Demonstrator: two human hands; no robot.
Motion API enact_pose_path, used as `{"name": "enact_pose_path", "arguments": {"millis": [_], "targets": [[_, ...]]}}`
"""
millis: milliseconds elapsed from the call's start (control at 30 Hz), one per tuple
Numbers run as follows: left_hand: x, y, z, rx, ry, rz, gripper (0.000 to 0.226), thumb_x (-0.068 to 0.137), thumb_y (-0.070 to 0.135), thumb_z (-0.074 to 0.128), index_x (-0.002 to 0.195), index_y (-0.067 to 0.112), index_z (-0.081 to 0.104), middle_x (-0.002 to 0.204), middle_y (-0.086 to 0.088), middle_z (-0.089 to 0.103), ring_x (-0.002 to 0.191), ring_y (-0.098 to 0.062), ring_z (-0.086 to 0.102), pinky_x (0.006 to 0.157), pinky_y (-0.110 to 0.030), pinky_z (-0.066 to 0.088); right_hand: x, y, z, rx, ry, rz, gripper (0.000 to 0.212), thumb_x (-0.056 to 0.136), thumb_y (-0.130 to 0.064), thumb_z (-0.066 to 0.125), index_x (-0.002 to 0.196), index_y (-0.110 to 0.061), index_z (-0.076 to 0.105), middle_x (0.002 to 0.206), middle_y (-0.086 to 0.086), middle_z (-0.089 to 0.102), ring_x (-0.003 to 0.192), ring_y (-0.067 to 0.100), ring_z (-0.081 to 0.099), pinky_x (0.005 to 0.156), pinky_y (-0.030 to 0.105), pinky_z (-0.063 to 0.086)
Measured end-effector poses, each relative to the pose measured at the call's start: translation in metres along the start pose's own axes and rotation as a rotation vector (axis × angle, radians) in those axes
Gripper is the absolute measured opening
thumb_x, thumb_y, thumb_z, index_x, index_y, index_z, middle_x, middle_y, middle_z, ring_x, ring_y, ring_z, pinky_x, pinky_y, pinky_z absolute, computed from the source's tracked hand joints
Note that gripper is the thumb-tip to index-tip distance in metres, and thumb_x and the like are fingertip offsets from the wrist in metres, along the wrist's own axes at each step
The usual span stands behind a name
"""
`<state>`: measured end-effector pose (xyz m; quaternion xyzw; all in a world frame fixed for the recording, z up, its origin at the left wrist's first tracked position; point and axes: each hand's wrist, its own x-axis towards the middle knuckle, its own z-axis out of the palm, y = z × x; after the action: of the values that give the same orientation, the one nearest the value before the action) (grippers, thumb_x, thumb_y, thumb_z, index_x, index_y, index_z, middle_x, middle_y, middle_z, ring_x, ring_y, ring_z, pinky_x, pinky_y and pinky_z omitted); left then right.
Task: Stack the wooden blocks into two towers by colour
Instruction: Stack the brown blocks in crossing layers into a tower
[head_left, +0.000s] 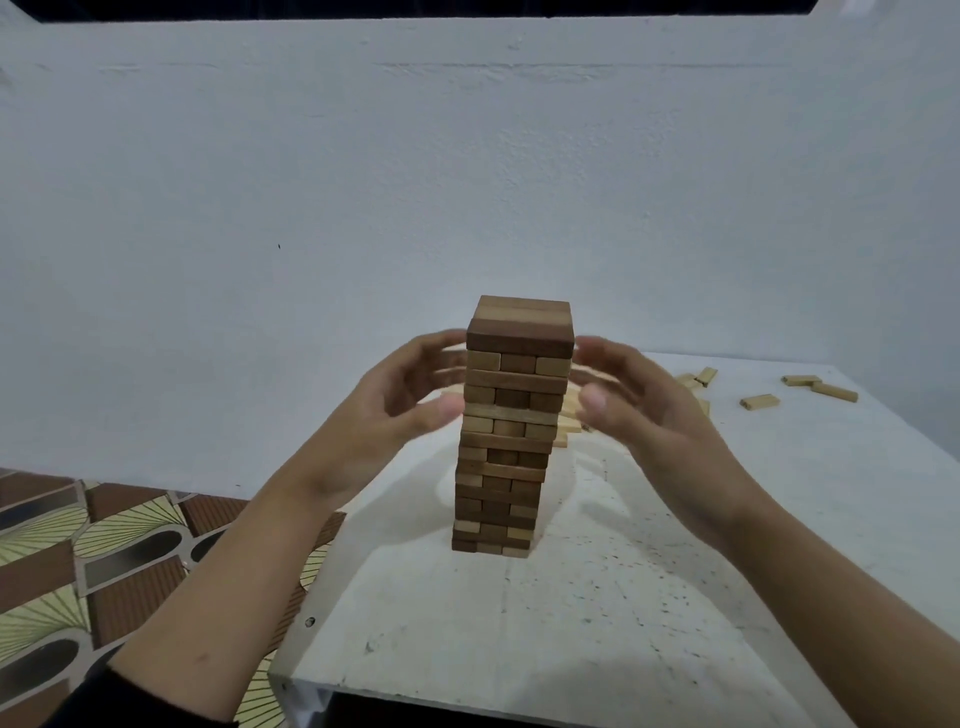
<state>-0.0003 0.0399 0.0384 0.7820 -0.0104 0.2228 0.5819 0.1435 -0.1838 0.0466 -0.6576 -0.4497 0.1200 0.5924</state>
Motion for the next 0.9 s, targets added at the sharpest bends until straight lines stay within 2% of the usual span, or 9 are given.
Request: {"name": "enact_pose_path", "arguments": {"millis": [100,233,300,400,467,667,800,900], "targets": [[0.007,0.012,0.006,-0.015,0.090,0.053,0.068,0.084,0.041,0.069,0.146,0.019,0.050,0.142,-0.003,0.060,0.137,-0.023,0.053,0.116,-0.051,0.041,0.005,-0.013,0.004,0.032,0.114,-0.063,0.057,0.086,-0.055,0.067,0.137,-0.033,0.056,0.132,-0.019,0.064,0.127,0.002,0.057,0.103,0.031,0.049],[0.011,0.022,0.011,-0.042,0.140,0.086,0.066,0.082,0.043,0.068,0.143,0.022,0.056,0.142,0.002,0.061,0.137,-0.015,0.052,0.120,-0.047,0.036,0.006,-0.025,0.007,0.036,0.164,-0.094,0.059,0.081,-0.049,0.066,0.136,-0.028,0.060,0.128,-0.018,0.067,0.124,0.000,0.058,0.097,0.018,0.052],[0.012,0.022,0.012,-0.049,0.146,0.096,0.067,0.081,0.044,0.069,0.143,0.022,0.056,0.143,0.002,0.061,0.138,-0.015,0.051,0.119,-0.044,0.037,0.005,-0.026,0.009,0.031,0.187,-0.101,0.059,0.081,-0.049,0.066,0.135,-0.026,0.060,0.126,-0.016,0.068,0.124,0.001,0.059,0.097,0.020,0.051],[0.013,0.022,0.013,-0.067,0.138,0.111,0.065,0.080,0.043,0.071,0.141,0.027,0.058,0.140,0.007,0.062,0.135,-0.010,0.053,0.107,-0.025,0.046,0.002,-0.028,0.011,0.042,0.253,-0.108,0.051,0.084,-0.048,0.061,0.128,-0.024,0.065,0.121,-0.014,0.071,0.119,0.003,0.062,0.103,0.031,0.050],[0.013,0.023,0.014,-0.077,0.130,0.118,0.064,0.079,0.041,0.073,0.140,0.029,0.058,0.140,0.007,0.063,0.134,-0.009,0.055,0.100,-0.019,0.047,0.002,-0.028,0.011,0.054,0.284,-0.100,0.047,0.086,-0.049,0.056,0.123,-0.023,0.068,0.117,-0.014,0.073,0.117,0.002,0.063,0.106,0.036,0.050],[0.015,0.023,0.014,-0.061,0.131,0.121,0.068,0.078,0.038,0.076,0.142,0.029,0.057,0.140,0.005,0.063,0.133,-0.014,0.056,0.105,-0.029,0.049,0.001,-0.028,0.011,0.068,0.302,-0.080,0.040,0.090,-0.049,0.049,0.116,-0.027,0.070,0.110,-0.014,0.075,0.118,0.005,0.063,0.111,0.045,0.045],[0.016,0.023,0.014,-0.046,0.136,0.110,0.069,0.078,0.038,0.076,0.143,0.028,0.056,0.140,0.005,0.062,0.133,-0.015,0.056,0.111,-0.035,0.046,0.001,-0.028,0.012,0.053,0.292,-0.063,0.029,0.101,-0.040,0.046,0.115,-0.030,0.069,0.110,-0.017,0.074,0.118,0.004,0.062,0.111,0.046,0.044],[0.017,0.022,0.013,-0.027,0.140,0.103,0.070,0.078,0.038,0.076,0.143,0.028,0.056,0.141,0.004,0.062,0.134,-0.016,0.056,0.114,-0.041,0.044,0.000,-0.028,0.012,0.052,0.291,-0.057,0.034,0.096,-0.046,0.046,0.115,-0.031,0.070,0.110,-0.018,0.074,0.118,0.003,0.062,0.111,0.046,0.044]]}}
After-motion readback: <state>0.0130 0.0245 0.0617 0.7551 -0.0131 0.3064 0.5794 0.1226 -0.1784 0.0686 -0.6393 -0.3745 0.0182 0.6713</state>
